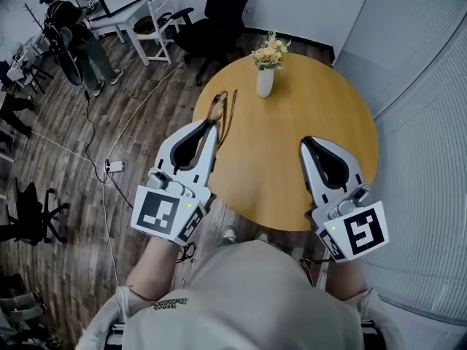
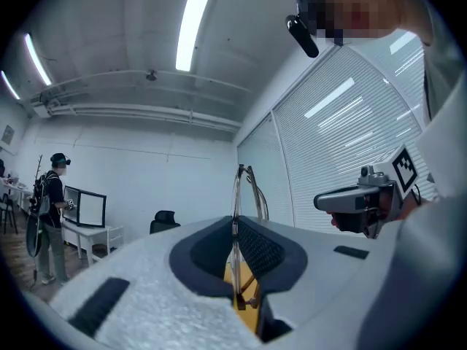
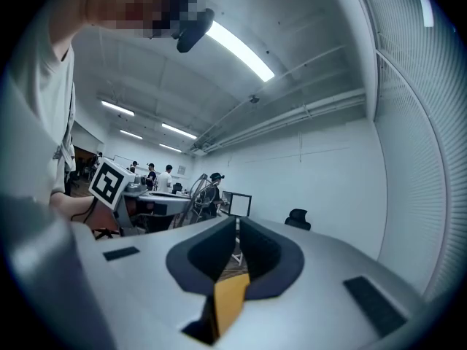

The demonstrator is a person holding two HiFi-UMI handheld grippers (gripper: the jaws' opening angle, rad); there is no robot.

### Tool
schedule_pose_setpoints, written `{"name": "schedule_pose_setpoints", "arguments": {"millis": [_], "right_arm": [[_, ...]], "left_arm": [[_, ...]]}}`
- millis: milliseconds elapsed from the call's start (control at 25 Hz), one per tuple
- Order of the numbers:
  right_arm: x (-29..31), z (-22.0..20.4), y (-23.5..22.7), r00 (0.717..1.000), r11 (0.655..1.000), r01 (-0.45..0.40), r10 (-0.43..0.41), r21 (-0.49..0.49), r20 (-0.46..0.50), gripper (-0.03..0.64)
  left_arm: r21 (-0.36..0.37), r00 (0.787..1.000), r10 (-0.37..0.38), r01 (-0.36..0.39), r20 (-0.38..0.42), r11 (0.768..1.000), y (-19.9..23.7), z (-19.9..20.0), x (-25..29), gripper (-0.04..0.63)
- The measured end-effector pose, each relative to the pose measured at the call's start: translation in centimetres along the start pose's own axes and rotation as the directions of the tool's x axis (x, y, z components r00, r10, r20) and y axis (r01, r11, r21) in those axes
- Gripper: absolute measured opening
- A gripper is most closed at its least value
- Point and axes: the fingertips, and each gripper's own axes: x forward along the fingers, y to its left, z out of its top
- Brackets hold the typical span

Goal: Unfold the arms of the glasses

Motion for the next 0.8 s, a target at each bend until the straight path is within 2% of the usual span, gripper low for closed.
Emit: {"name": "schedule_pose_setpoints", "arguments": {"millis": [360,680,800], "right_arm": [[0.1,-1.4,1.2,0.999,0.999,-0.035,0.036,0.03,-0.026,0.037],[-0.1,-3.8,1.5,0.996,0.997,-0.027,0.032,0.066,-0.086,0.037],[0.2,-4.0,1.1,0.995,0.999,-0.009,0.013,0.037,-0.096,0.037]], "left_arm": [[-0.11,1.0,-0.001,-0.001,-0.025,0.994,-0.6,-3.0,-0.5,0.04],[-0.114,0.997,-0.025,0.017,-0.069,0.993,-0.7,-4.5,-0.4,0.04],[-0.109,0.996,-0.04,0.031,-0.083,0.994,-0.8,-4.9,-0.1,0.04]]}}
